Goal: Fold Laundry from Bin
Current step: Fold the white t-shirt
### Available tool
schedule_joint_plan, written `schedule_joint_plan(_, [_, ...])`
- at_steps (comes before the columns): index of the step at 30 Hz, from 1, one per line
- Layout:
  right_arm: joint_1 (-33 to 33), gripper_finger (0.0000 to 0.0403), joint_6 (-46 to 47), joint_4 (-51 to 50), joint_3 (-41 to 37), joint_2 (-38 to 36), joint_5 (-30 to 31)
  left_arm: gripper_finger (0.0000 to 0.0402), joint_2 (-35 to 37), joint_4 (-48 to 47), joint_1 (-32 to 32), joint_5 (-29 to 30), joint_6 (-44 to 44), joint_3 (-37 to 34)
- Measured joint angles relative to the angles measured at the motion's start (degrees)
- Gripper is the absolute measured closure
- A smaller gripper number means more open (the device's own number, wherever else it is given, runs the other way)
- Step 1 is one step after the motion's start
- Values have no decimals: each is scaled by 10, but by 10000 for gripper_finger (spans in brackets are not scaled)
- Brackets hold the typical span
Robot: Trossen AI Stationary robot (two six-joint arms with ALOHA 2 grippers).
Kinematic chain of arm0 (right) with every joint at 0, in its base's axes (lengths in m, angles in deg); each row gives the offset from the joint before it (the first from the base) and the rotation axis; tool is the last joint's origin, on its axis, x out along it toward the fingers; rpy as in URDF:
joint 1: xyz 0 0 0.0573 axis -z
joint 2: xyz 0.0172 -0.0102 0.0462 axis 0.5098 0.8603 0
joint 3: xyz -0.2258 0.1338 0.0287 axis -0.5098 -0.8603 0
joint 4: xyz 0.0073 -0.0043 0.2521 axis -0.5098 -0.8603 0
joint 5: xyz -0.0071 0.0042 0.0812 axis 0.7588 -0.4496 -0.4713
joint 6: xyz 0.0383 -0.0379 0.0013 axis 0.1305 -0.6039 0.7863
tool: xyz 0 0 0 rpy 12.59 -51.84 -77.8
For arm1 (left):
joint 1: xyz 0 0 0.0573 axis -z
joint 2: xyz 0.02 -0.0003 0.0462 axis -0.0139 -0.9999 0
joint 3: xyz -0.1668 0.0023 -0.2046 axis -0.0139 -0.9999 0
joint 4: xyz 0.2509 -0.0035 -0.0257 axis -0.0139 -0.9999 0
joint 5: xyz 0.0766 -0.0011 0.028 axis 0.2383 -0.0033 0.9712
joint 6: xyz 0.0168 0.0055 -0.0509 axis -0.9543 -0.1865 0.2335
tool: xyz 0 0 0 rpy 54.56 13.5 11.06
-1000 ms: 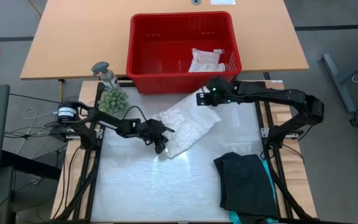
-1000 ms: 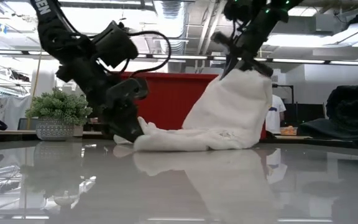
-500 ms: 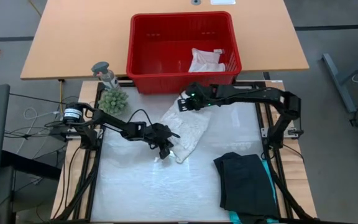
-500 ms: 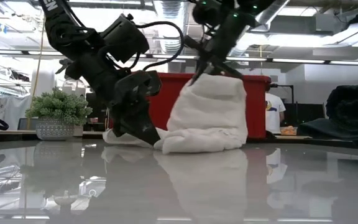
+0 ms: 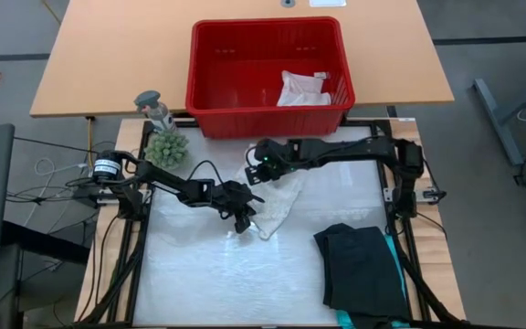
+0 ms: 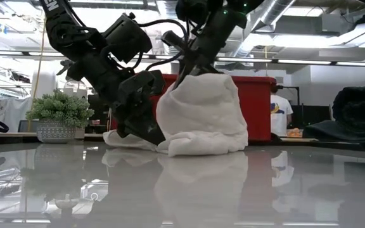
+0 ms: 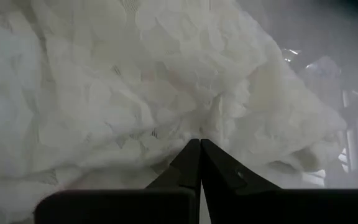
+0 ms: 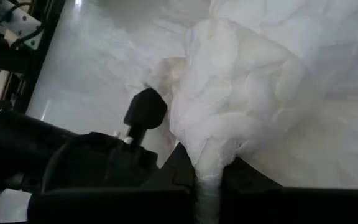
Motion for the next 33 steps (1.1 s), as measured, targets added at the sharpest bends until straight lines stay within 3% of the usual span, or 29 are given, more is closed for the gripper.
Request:
schedule_joint_plan(10, [-16,357,16,19,0,0,-26,401,0,31,0,8,1,0])
schedule_joint_plan(17, [-20,287,25,18,0,0,-44,401,1,32,0,13,2,0])
schedule_joint_plan(20, [-21,273,13,20,0,0,-42,401,7,32,0,-20,10,0])
schedule_joint_plan(26, [-21,265,1,66,0,0,-44,401,77,-69,0,-116,25,0])
schedule_joint_plan(33, [-21,263,-19,80,0,0,-58,401,224,-223,-14,-98,11,1])
